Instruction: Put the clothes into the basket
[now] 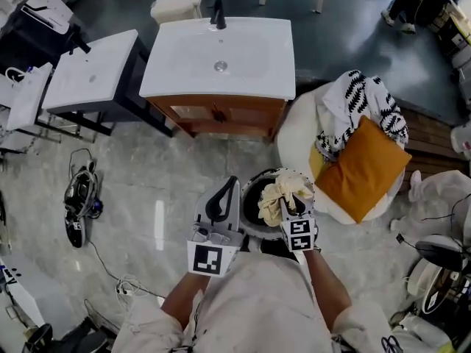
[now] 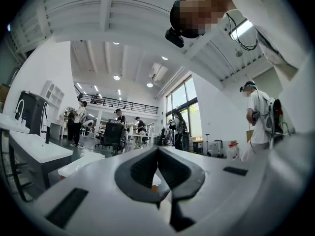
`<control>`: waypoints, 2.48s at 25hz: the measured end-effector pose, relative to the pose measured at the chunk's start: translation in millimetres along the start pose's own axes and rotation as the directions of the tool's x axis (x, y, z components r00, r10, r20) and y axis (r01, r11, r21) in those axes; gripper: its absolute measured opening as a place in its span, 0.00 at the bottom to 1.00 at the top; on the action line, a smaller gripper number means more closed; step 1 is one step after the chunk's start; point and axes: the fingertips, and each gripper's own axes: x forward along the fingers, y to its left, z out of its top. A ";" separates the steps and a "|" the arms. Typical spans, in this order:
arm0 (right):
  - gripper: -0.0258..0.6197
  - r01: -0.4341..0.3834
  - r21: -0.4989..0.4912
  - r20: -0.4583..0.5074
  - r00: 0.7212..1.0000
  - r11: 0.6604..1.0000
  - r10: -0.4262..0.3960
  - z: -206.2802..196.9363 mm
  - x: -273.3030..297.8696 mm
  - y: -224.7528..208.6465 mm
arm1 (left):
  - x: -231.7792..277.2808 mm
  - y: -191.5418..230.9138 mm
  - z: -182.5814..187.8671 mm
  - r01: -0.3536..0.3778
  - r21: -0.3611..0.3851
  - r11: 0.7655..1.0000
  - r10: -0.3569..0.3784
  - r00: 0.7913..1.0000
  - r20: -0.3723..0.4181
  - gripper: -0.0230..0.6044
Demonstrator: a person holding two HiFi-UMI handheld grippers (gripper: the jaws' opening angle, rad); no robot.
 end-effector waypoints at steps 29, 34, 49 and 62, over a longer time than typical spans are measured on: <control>0.39 -0.295 -0.076 -0.511 0.832 0.952 0.217 -141.4 90.1 101.4 | -27.0 21.5 -36.2 -0.033 -0.029 0.999 0.030 0.994 -0.106 0.04; 0.37 -0.255 -0.023 -0.500 0.840 0.967 0.210 -147.5 80.9 92.5 | -25.1 18.2 -37.5 -0.020 -0.039 0.999 0.015 0.994 -0.112 0.04; 0.34 -0.125 0.137 -0.338 0.926 0.983 0.166 -125.9 52.9 53.5 | 3.4 -23.9 -45.0 0.105 -0.055 0.993 -0.110 0.988 -0.106 0.04; 0.33 0.024 0.305 0.157 0.985 0.952 -0.075 32.8 -43.6 -55.6 | 50.2 -66.3 -15.1 0.206 -0.006 0.978 -0.206 0.974 -0.098 0.04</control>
